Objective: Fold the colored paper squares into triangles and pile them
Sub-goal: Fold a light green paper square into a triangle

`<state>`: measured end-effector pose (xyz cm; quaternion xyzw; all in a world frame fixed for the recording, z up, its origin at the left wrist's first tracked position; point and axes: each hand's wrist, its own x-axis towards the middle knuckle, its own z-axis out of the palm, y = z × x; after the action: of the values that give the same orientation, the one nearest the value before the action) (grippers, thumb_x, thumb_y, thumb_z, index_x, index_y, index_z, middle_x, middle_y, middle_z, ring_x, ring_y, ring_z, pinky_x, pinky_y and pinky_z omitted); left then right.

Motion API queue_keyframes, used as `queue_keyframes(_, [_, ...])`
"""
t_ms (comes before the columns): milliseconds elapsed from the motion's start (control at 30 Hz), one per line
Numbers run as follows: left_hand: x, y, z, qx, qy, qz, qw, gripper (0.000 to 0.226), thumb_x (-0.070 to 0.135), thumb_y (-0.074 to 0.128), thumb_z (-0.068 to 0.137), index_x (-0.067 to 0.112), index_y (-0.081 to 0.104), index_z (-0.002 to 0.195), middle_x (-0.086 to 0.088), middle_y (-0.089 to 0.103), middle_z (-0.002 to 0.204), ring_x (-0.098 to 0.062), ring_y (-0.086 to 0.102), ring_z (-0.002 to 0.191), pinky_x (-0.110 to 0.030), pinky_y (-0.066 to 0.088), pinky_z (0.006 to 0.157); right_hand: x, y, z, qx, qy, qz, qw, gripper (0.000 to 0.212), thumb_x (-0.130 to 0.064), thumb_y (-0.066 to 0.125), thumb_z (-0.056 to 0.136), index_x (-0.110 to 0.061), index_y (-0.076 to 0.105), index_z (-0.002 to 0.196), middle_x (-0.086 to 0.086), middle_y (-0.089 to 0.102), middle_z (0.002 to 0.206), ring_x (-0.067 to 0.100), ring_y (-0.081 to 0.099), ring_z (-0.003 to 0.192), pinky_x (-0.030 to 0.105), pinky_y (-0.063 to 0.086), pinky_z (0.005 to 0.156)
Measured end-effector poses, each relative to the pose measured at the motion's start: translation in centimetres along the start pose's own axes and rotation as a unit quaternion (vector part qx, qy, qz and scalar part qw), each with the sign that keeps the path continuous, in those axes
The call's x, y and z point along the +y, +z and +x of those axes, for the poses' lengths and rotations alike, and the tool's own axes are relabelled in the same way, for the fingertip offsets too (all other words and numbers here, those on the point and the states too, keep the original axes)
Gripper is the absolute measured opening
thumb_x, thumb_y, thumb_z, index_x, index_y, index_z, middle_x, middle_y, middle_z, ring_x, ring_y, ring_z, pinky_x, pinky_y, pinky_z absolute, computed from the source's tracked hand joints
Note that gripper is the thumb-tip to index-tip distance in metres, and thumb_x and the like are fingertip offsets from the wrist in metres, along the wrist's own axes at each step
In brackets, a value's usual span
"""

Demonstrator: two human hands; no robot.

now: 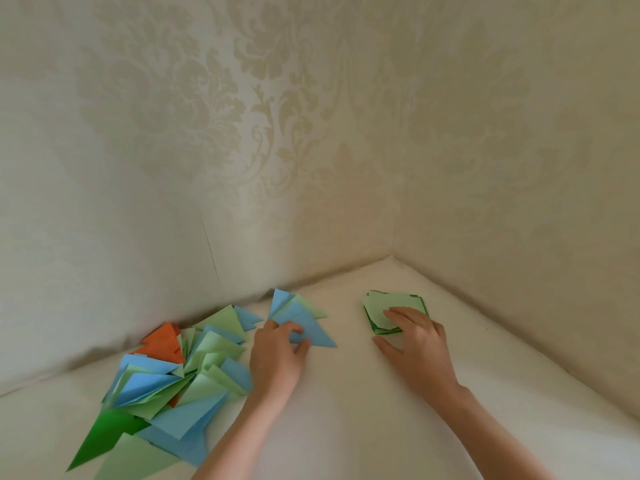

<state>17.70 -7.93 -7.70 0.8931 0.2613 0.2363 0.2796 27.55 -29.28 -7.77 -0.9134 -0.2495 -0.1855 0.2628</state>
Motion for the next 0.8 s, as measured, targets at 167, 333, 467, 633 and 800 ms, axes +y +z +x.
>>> queue_keyframes(167, [-0.3,-0.7,-1.1,0.001,0.037,0.098,0.994,0.025,0.045,0.051,0.094,0.036,0.067,0.110,0.007,0.054,0.099,-0.015,0.045,0.099,-0.025,0.039,0.073,-0.7,1.0,0.8,0.014,0.022,-0.026,0.999,0.024,-0.034,0.074,0.079,-0.025,0.074,0.101,-0.007,0.067,0.112,0.020,0.059,0.107,0.037,0.036,0.088])
queue_keyframes(333, [-0.6,-1.5,-1.7,0.003,0.062,0.117,0.991,0.028,0.046,0.047,0.095,0.036,0.068,0.110,0.006,0.052,0.093,-0.015,0.045,0.093,-0.028,0.042,0.077,-0.6,1.4,1.0,0.070,0.014,-0.035,0.997,0.009,-0.020,0.082,0.073,-0.027,0.076,0.073,-0.006,0.071,0.089,0.023,0.065,0.082,0.036,0.040,0.072])
queue_keyframes(467, [0.0,-1.5,-1.6,0.029,0.077,0.063,0.995,0.023,0.038,0.058,0.092,0.029,0.067,0.110,0.006,0.055,0.096,-0.016,0.047,0.095,-0.027,0.042,0.077,-0.5,0.8,0.6,0.086,-0.011,-0.026,0.996,0.010,-0.018,0.083,0.072,-0.026,0.077,0.075,-0.006,0.069,0.087,0.021,0.064,0.079,0.034,0.039,0.070])
queue_keyframes(633, [2.4,-0.8,-2.5,0.048,0.137,-0.040,0.989,0.020,0.016,0.069,0.083,0.020,0.068,0.102,0.009,0.055,0.085,-0.015,0.054,0.086,-0.022,0.041,0.072,-0.3,-1.8,-0.4,0.130,-0.059,-0.008,0.990,0.007,-0.018,0.080,0.075,-0.022,0.077,0.080,-0.009,0.068,0.085,0.018,0.061,0.077,0.030,0.035,0.070])
queue_keyframes(800, [4.9,0.8,-5.6,0.001,0.195,-0.145,0.970,0.026,0.004,0.061,0.081,0.022,0.063,0.100,0.014,0.056,0.090,0.003,0.053,0.084,-0.011,0.044,0.075,-1.0,-3.3,-3.2,0.163,-0.117,-0.009,0.980,0.011,-0.028,0.067,0.084,-0.022,0.076,0.082,-0.011,0.066,0.085,0.016,0.058,0.079,0.029,0.034,0.068])
